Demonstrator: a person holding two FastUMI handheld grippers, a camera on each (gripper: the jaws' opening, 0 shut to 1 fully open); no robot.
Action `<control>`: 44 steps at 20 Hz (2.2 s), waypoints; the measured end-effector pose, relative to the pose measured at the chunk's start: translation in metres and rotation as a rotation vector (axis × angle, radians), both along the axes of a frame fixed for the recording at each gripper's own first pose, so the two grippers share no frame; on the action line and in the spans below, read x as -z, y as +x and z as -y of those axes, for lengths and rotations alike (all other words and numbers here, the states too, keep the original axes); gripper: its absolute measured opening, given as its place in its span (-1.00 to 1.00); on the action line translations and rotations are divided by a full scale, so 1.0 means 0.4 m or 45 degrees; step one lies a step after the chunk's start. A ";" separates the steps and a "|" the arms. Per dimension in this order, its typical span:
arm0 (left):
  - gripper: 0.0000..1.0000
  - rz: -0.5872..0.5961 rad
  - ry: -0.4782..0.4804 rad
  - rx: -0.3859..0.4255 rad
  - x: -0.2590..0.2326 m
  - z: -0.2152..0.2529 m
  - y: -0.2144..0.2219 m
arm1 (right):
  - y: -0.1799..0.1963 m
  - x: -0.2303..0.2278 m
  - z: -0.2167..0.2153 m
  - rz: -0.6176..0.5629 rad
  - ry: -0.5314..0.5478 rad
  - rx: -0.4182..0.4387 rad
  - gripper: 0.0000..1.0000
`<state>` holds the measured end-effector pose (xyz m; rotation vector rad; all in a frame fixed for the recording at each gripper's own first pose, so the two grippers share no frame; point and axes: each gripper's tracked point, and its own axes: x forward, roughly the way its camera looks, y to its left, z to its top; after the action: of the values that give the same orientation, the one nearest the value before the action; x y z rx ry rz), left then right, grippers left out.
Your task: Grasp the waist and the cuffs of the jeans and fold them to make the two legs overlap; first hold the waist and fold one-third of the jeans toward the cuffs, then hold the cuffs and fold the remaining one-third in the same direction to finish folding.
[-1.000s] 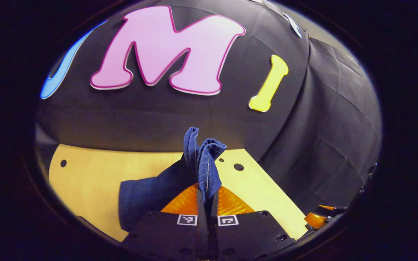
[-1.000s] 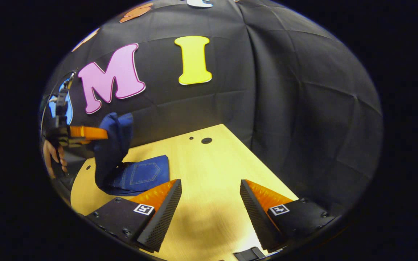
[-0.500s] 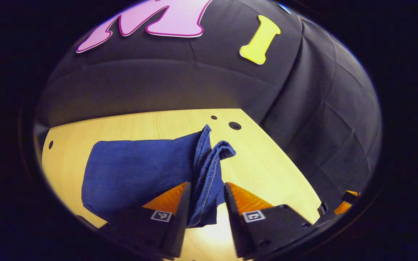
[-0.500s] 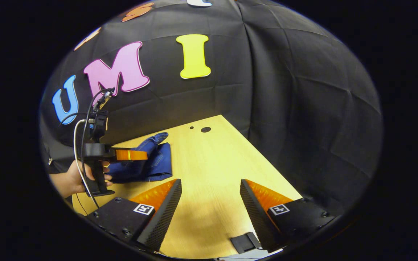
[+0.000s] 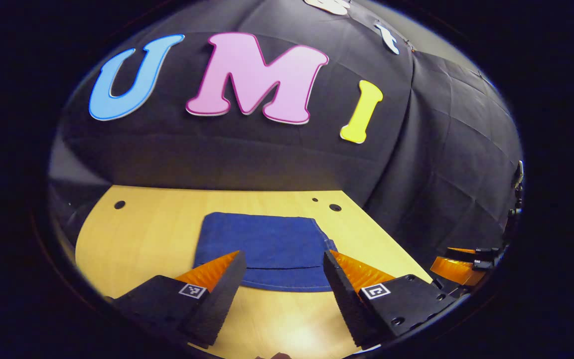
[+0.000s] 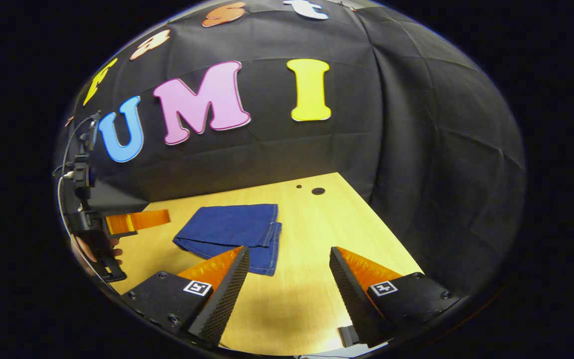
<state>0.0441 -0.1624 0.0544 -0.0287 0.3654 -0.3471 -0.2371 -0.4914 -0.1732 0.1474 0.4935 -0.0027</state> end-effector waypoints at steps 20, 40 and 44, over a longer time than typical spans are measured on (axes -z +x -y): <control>0.93 0.359 -0.027 -0.361 -0.255 -0.505 -0.516 | -0.233 -0.378 -0.294 0.342 -0.057 -0.207 0.96; 0.93 0.372 0.022 -0.488 -0.266 -0.501 -0.597 | -0.264 -0.354 -0.320 0.333 0.010 -0.360 0.97; 0.93 0.365 -0.007 -0.494 -0.262 -0.506 -0.601 | -0.269 -0.351 -0.319 0.322 0.002 -0.352 0.97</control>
<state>-0.1962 0.0402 0.1591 -0.0534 0.0699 0.0335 -0.3448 -0.3638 -0.0329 0.0783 0.2582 0.2836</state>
